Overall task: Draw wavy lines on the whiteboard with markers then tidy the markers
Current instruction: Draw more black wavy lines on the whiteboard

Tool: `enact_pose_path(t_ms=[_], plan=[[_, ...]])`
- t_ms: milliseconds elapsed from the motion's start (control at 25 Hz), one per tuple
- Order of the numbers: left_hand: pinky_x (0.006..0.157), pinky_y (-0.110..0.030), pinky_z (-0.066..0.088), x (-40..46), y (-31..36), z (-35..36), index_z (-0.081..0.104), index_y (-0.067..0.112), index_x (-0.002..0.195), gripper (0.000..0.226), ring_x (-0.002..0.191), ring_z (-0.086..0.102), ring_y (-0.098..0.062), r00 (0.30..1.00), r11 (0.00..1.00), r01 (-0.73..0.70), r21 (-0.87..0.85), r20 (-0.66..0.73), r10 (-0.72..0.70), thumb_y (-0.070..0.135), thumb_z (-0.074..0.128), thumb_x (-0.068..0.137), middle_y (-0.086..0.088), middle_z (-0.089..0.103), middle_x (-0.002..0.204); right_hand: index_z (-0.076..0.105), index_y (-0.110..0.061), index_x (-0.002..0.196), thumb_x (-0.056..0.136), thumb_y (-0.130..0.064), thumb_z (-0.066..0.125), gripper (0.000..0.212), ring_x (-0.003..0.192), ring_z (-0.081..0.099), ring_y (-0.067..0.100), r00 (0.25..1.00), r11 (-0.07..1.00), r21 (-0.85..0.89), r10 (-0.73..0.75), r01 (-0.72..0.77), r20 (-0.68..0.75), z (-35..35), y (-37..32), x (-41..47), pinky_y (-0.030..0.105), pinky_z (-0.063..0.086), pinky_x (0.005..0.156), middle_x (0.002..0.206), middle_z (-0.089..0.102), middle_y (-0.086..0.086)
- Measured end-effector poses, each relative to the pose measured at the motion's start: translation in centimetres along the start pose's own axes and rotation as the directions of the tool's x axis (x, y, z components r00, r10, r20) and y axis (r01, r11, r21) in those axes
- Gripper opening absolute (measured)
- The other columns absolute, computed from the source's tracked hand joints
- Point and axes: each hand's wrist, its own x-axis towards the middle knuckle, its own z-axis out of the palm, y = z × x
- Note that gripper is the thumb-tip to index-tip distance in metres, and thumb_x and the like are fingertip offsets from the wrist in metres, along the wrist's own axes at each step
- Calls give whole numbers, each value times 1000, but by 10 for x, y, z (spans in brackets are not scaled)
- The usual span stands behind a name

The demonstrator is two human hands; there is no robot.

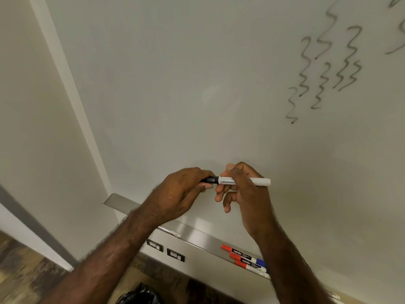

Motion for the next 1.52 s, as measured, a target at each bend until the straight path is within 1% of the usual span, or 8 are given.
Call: enact_pose_path(t_ms=[240, 400, 520, 680, 840, 1040, 1360, 1520], plan=[[82, -27, 51, -24, -51, -5, 64, 19, 133, 28, 93, 62, -14, 982, 981, 146, -124, 134, -130, 28, 49, 110, 6, 64, 103, 65, -7, 97, 90, -41, 72, 36, 58, 62, 23, 987, 984, 81, 161, -160, -13, 8, 39, 12, 30, 44, 46, 75, 69, 15], [78, -15, 45, -70, -96, 4, 68, 23, 128, 25, 90, 59, -11, 937, 932, 332, -148, 160, -309, 26, 58, 105, 12, 60, 98, 76, -6, 98, 91, -21, 77, 16, 70, 65, 22, 961, 959, 61, 277, -278, 23, 7, 94, 17, 33, 50, 52, 83, 72, 15], [82, -12, 43, -102, -131, 19, 64, 28, 137, 33, 96, 58, -9, 851, 842, 513, -166, 224, -475, 26, 61, 104, 11, 59, 102, 80, -12, 98, 91, -8, 78, 8, 72, 67, 19, 949, 945, -106, 315, -311, 26, 20, 152, 21, 31, 55, 55, 82, 76, 8], [93, -19, 45, -133, -169, 42, 53, 27, 148, 44, 110, 57, -4, 694, 705, 698, -122, 356, -626, 30, 60, 105, 8, 57, 115, 79, -19, 94, 86, -16, 85, 11, 68, 72, 16, 927, 871, -318, 364, -375, -95, 43, 227, 29, 27, 59, 60, 82, 79, 0], [96, -13, 47, -148, -200, 62, 63, 14, 138, 35, 108, 60, -10, 636, 646, 758, -90, 317, -703, 12, 62, 103, 1, 64, 120, 80, -18, 90, 89, -21, 83, 5, 68, 69, 0, 947, 796, -517, 295, -316, -126, 61, 278, 39, 18, 54, 67, 76, 75, -10], [86, -19, 47, -152, -216, 79, 73, 11, 120, 21, 103, 60, -15, 580, 579, 813, -68, 189, -792, 10, 63, 101, -3, 66, 114, 76, -30, 81, 92, -22, 78, 14, 75, 75, 13, 923, 803, -459, 360, -380, -135, 73, 315, 42, 44, 65, 78, 77, 77, -9], [92, -39, 51, -173, -228, 96, 73, 1, 111, 17, 100, 63, -30, 553, 590, 804, 76, 271, -788, 9, 69, 97, -14, 70, 106, 78, -20, 107, 97, -15, 69, 13, 97, 67, 8, 965, 705, -669, 249, -235, -77, 79, 333, 34, 22, 52, 91, 105, 76, -7], [92, -34, 51, -175, -229, 97, 73, 7, 118, 21, 100, 64, -24, 560, 591, 804, 64, 252, -789, 12, 69, 97, -10, 70, 110, 77, -20, 110, 97, -8, 63, 23, 105, 64, 10, 973, 664, -724, 225, -188, -47, 84, 337, 33, 22, 47, 97, 111, 74, -5]])
